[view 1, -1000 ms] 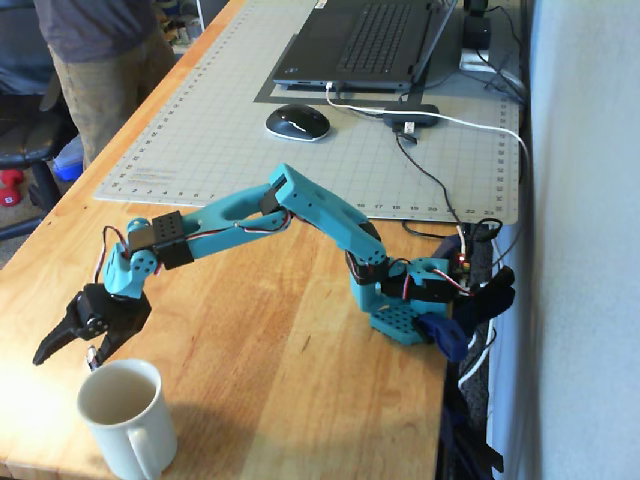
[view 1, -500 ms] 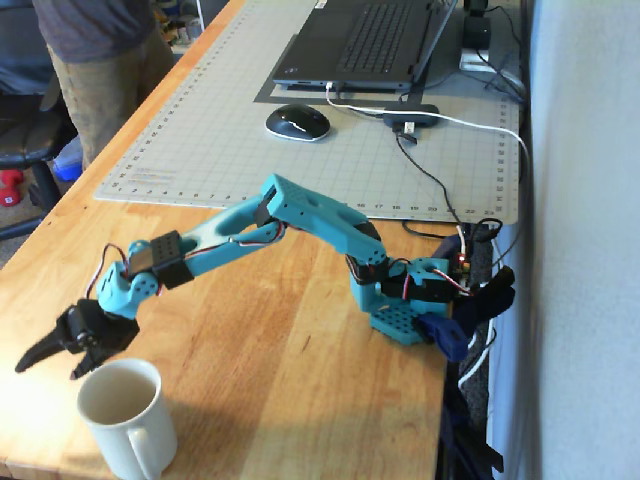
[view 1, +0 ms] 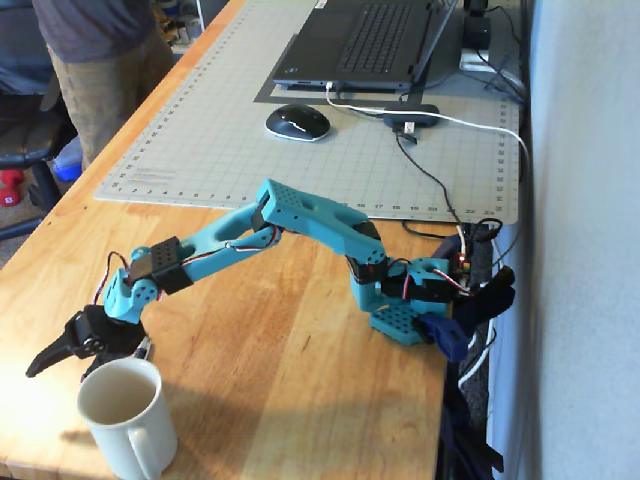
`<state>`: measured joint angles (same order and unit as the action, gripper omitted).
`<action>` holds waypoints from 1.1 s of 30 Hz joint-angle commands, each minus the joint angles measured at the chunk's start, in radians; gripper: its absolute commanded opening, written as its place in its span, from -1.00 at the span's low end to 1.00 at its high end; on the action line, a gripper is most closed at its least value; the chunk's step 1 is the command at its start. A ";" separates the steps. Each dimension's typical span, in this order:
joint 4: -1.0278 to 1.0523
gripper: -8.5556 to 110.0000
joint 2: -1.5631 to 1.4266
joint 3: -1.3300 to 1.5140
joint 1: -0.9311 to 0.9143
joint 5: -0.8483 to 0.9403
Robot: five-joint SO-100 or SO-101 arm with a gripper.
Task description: Grasp a pen and put it in a mug.
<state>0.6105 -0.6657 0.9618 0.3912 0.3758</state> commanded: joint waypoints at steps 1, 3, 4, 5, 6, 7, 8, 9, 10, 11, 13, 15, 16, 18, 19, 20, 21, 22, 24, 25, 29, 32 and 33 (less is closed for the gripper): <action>0.199 -0.25 -0.078 -0.023 -0.020 -0.009; 0.299 -0.25 -0.115 -0.025 -0.032 -0.009; 0.336 -0.25 -0.132 -0.026 -0.037 -0.009; 0.370 -0.25 -0.144 -0.038 -0.040 -0.009; 0.393 -0.25 -0.161 -0.044 -0.041 -0.009; 0.397 -0.25 -0.178 -0.044 -0.041 -0.009; 0.397 -0.25 -0.199 -0.044 -0.041 -0.009; 0.391 -0.25 -0.227 -0.044 -0.043 -0.009; 0.379 -0.25 -0.255 -0.046 -0.044 -0.009; 0.360 -0.25 -0.284 -0.046 -0.044 -0.009; 0.308 -0.25 -0.333 -0.046 -0.052 -0.009; 0.247 -0.25 -0.370 -0.044 -0.057 -0.009; 0.216 -0.25 -0.387 -0.044 -0.058 -0.009; 0.164 -0.25 -0.407 -0.044 -0.060 -0.009; 0.146 -0.25 -0.414 -0.043 -0.061 -0.011; 0.133 -0.25 -0.416 -0.037 -0.063 -0.011; 0.133 -0.25 -0.419 -0.026 -0.066 -0.012; 0.146 -0.25 -0.416 -0.021 -0.072 -0.012; 0.201 -0.25 -0.416 -0.012 -0.080 -0.020; 0.242 -0.25 -0.422 -0.006 -0.080 -0.034; 0.416 -0.25 -0.431 -0.018 -0.086 -0.156; 0.520 -0.25 -0.446 -0.011 -0.086 -0.288; 0.549 -0.25 -0.449 -0.009 -0.086 -0.337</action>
<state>1.0661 -0.9495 0.9710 0.3099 0.1733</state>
